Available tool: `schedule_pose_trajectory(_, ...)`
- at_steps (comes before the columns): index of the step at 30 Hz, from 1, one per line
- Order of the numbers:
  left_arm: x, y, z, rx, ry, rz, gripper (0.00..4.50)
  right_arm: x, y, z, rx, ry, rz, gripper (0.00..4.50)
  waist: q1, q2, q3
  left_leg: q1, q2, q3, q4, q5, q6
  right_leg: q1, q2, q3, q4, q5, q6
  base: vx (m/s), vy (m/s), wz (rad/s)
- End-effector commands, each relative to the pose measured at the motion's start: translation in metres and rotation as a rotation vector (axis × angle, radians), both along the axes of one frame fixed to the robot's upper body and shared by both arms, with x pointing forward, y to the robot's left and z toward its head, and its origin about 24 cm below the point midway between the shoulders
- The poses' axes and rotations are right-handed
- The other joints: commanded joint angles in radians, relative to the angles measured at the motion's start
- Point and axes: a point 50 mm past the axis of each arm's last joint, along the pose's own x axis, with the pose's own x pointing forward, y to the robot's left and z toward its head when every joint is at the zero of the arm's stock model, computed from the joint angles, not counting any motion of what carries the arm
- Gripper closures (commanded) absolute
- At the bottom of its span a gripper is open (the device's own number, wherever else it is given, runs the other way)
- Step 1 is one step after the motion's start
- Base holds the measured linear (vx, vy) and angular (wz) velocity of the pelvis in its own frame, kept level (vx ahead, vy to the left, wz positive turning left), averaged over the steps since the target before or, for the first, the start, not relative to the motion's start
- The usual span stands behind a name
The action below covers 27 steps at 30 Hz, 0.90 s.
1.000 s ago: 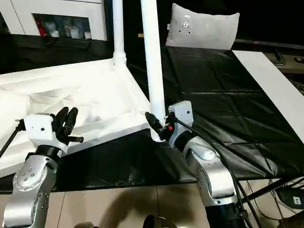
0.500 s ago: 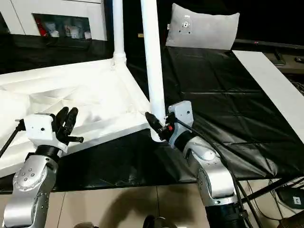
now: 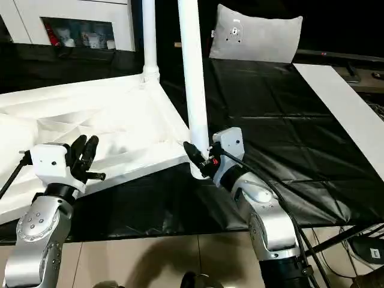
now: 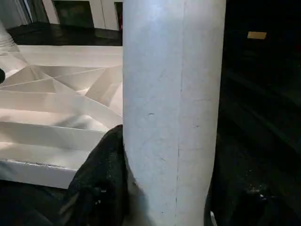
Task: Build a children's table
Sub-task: Insert table leg to table base
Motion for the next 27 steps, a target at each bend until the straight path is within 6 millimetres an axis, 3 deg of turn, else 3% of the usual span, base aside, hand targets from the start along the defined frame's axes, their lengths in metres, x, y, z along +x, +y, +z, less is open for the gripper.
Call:
schedule_pose_trajectory(1,-0.0005,-0.0033,0.0037,-0.002,-0.019,-0.009,3.49,0.0016,-0.0061,0.0026,-0.002,-0.011,-0.021,2.62,0.003,0.009,-0.067,-0.023,0.027,0.003,-0.071,-0.046,0.095,0.082,-0.062,0.063,-0.073,-0.360,0.005,0.000,0.000,0.00)
schedule_pose_trajectory(27,-0.0005,-0.0033,0.0037,-0.002,-0.019,-0.009,3.49,0.0016,-0.0061,0.0026,-0.002,-0.011,-0.021,2.62,0.004,0.009,-0.068,-0.022,0.027,0.003,-0.071,-0.045,0.095,0.082,-0.062,0.063,-0.072,-0.355,0.004,0.000,0.000,0.00)
